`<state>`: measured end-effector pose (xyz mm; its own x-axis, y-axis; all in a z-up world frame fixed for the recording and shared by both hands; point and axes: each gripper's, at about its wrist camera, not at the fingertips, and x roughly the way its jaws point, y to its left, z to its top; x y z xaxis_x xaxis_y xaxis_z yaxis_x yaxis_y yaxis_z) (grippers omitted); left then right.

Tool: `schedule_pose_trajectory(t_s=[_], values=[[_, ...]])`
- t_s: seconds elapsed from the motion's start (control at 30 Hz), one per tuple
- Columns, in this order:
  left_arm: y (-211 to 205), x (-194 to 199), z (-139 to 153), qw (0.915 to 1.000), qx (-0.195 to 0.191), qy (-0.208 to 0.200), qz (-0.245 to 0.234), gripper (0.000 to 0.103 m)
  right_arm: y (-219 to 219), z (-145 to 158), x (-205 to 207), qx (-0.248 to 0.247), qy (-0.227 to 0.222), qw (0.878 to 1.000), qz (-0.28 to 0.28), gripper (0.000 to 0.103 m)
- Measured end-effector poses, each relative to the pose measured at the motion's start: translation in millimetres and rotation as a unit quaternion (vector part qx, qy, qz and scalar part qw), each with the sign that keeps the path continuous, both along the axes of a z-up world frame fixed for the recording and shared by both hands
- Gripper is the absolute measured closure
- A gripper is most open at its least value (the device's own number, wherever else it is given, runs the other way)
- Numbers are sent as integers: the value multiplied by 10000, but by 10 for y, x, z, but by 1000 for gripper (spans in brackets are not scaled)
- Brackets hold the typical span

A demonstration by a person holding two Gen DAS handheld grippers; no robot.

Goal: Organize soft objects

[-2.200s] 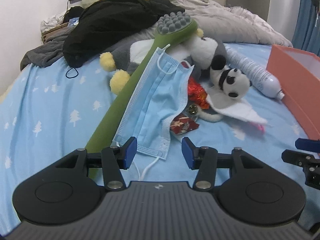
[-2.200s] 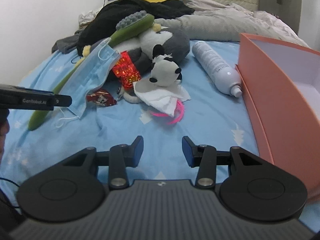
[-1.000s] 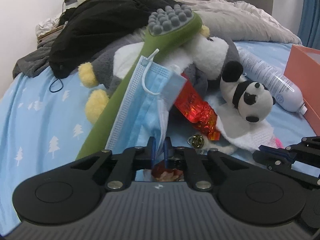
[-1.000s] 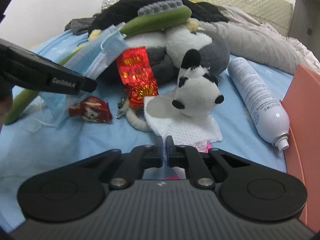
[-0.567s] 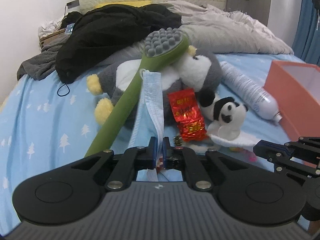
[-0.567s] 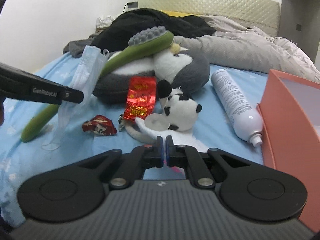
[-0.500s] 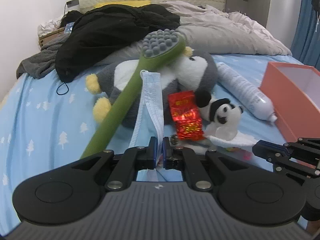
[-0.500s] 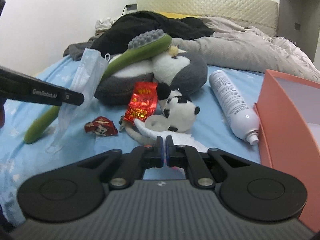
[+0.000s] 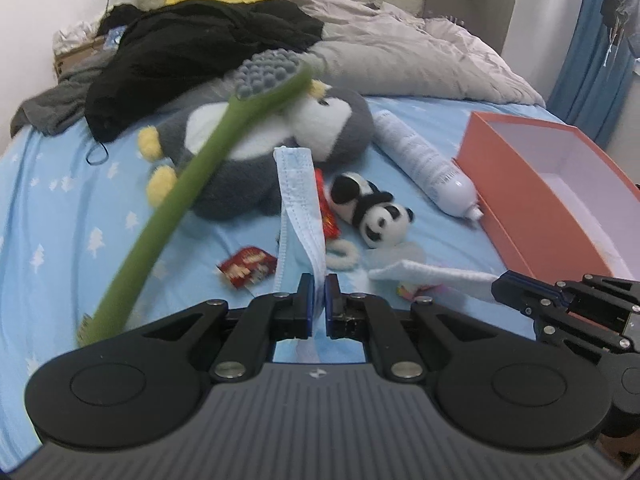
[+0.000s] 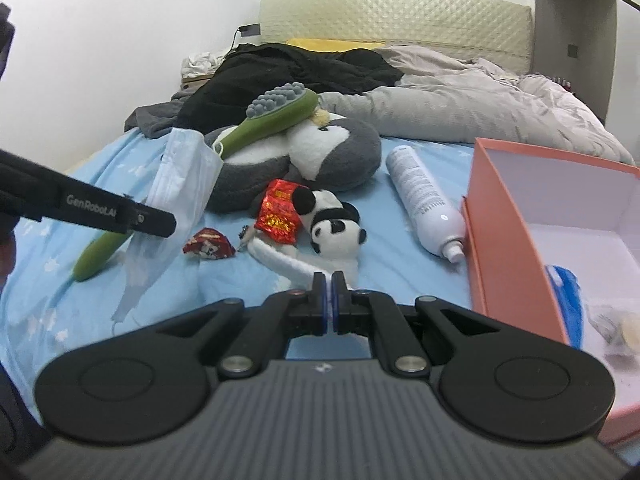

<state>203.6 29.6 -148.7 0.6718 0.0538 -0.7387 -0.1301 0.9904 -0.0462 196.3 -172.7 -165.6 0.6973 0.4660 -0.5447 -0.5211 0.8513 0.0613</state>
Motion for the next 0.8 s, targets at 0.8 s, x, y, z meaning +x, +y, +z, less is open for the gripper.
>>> schedule_pose_trajectory(t_s=[0.8], values=[[-421,-124,-617,9942,-418,867,-470,96,-346,-450,-504,-223,639,9970,-368,96]])
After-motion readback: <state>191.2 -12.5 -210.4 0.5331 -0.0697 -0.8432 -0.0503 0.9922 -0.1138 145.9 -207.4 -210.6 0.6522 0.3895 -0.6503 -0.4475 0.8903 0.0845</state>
